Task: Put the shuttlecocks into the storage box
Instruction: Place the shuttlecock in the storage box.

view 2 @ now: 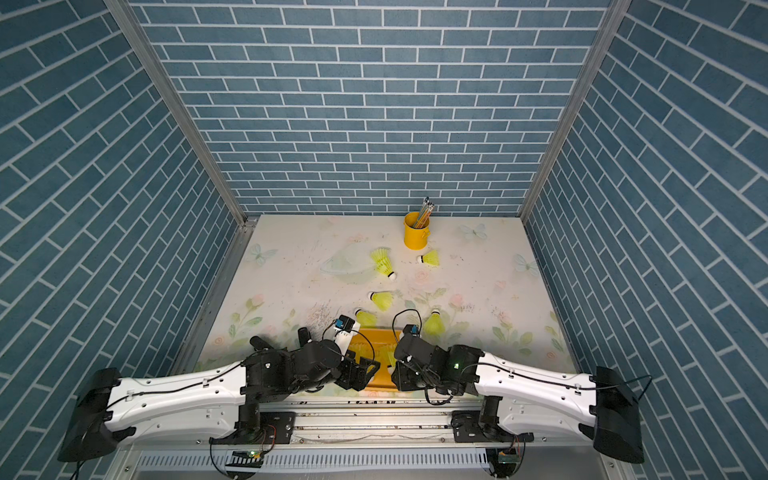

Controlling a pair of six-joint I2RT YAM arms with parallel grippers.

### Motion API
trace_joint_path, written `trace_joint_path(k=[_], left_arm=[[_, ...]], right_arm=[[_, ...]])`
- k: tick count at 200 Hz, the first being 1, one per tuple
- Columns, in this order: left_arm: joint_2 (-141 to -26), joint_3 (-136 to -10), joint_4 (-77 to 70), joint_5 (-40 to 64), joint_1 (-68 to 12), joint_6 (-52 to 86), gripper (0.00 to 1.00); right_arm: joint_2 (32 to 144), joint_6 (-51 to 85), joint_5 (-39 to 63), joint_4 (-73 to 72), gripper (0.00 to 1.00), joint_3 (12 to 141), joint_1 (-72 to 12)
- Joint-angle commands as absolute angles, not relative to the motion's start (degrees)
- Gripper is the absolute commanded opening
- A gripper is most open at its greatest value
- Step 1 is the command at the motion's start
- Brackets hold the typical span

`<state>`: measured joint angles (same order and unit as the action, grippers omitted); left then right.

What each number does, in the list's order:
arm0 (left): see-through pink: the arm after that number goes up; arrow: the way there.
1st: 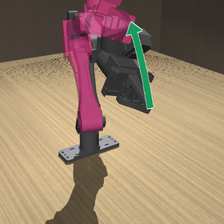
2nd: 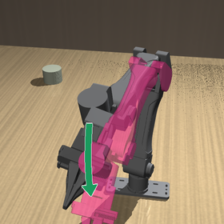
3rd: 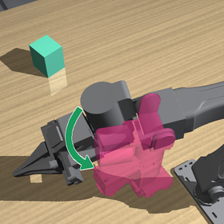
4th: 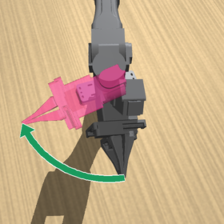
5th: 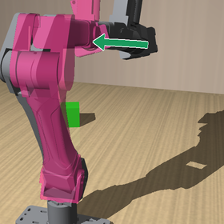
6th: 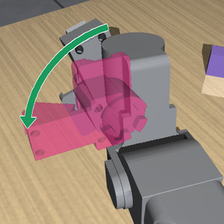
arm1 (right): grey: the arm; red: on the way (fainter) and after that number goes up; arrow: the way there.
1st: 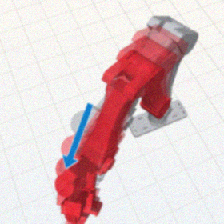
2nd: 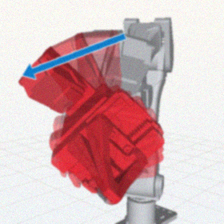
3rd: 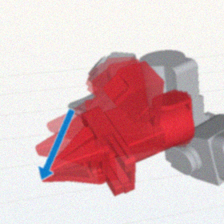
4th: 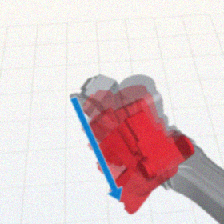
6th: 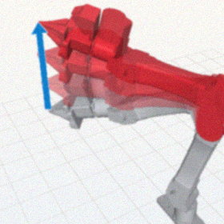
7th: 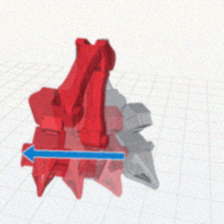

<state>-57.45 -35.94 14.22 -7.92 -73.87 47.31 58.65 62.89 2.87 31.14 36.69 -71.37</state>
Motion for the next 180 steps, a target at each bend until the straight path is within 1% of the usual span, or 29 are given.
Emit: trace_joint_path(k=[1,81,148,180], left_arm=[[-57.76,-35.1,13.8,-9.75,-75.05,48.37,0.94],[-57.77,-34.2,13.19,-9.67,-76.03,49.04,0.94],[-58.27,-33.08,12.5,-8.18,-76.03,49.23,0.94],[-58.79,-33.25,12.95,-7.25,-76.02,48.61,0.93]], right_arm=[[59.5,64.53,2.83,31.79,0.08,36.15,-71.55],[62.05,64.78,3.52,31.24,0.09,36.1,-71.28],[63.7,64.61,3.96,30.87,0.15,35.94,-70.07],[63.46,64.73,4.04,30.07,0.16,34.83,-68.97]])
